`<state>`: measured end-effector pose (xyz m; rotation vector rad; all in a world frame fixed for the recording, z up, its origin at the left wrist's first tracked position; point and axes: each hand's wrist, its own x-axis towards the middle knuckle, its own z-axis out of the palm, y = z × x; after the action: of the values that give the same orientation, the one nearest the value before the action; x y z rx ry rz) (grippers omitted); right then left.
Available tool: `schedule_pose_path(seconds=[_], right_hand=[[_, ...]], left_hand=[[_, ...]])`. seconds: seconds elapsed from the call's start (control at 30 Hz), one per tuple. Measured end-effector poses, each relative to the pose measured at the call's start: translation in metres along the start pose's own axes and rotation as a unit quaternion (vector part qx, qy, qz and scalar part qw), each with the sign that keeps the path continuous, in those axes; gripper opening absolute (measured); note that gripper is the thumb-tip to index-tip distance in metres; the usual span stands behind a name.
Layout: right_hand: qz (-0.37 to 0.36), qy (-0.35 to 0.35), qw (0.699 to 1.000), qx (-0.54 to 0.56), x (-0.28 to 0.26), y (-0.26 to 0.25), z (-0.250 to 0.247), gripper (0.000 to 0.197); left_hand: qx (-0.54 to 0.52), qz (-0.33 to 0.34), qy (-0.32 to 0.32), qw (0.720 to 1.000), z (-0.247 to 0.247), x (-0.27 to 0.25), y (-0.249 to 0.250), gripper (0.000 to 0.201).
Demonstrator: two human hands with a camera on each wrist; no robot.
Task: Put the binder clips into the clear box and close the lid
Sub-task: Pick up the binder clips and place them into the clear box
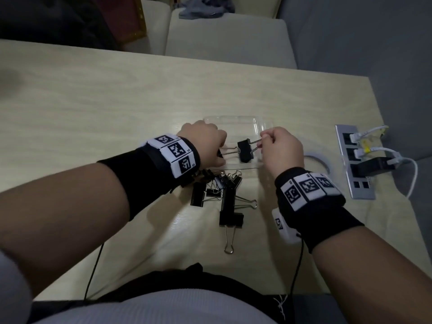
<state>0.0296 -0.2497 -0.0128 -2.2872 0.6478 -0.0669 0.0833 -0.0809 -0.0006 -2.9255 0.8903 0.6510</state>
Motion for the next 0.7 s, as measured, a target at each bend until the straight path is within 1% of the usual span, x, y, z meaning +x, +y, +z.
schedule_pose_path(seconds=[0.1, 0.17, 0.2, 0.23, 0.27, 0.3, 0.37, 0.4, 0.43, 0.5, 0.57, 0.63, 0.7], right_hand=[[-0.103, 0.049, 0.986, -0.119, 0.003, -0.006, -0.005, 0.023], [-0.202, 0.079, 0.961, -0.172, 0.001, -0.008, -0.005, 0.020], [-0.253, 0.082, 0.944, -0.196, -0.001, -0.008, -0.003, 0.017], [-0.297, 0.069, 0.928, -0.215, -0.004, -0.008, 0.000, 0.015], [-0.325, 0.036, 0.919, -0.222, -0.007, -0.009, 0.004, 0.015], [-0.329, -0.015, 0.919, -0.219, -0.010, -0.010, 0.008, 0.018], [-0.288, -0.117, 0.931, -0.191, -0.014, -0.014, 0.014, 0.028], [-0.261, -0.139, 0.940, -0.170, -0.015, -0.016, 0.016, 0.030], [-0.241, -0.137, 0.949, -0.149, -0.016, -0.017, 0.016, 0.029], [-0.216, -0.108, 0.964, -0.115, -0.016, -0.017, 0.013, 0.027], [-0.213, -0.096, 0.967, -0.106, -0.021, -0.014, 0.007, 0.021], [-0.234, -0.120, 0.958, -0.119, -0.031, -0.009, 0.002, 0.013], [-0.261, -0.172, 0.936, -0.161, -0.046, -0.001, 0.001, 0.009]], left_hand=[[0.031, 0.003, 0.002, 1.000, 0.001, 0.000, -0.003, 0.048], [0.035, 0.011, -0.002, 0.999, 0.002, 0.000, -0.007, 0.048], [0.036, 0.012, -0.004, 0.999, 0.002, 0.000, -0.007, 0.048], [0.036, 0.012, -0.004, 0.999, 0.003, 0.000, -0.007, 0.047], [0.034, 0.012, -0.003, 0.999, 0.003, -0.001, -0.007, 0.046], [0.029, 0.011, 0.000, 1.000, 0.003, -0.001, -0.007, 0.046], [0.013, 0.007, 0.006, 1.000, 0.002, -0.004, -0.009, 0.047], [0.004, 0.006, 0.009, 1.000, 0.002, -0.005, -0.010, 0.047], [-0.003, 0.006, 0.013, 1.000, 0.001, -0.006, -0.012, 0.047], [-0.005, 0.010, 0.016, 1.000, 0.002, -0.010, -0.015, 0.046], [-0.009, 0.020, 0.025, 0.999, 0.002, -0.015, -0.016, 0.044], [-0.020, 0.030, 0.049, 0.998, 0.003, -0.022, -0.017, 0.039], [-0.031, 0.048, 0.066, 0.996, 0.005, -0.031, -0.019, 0.032]])
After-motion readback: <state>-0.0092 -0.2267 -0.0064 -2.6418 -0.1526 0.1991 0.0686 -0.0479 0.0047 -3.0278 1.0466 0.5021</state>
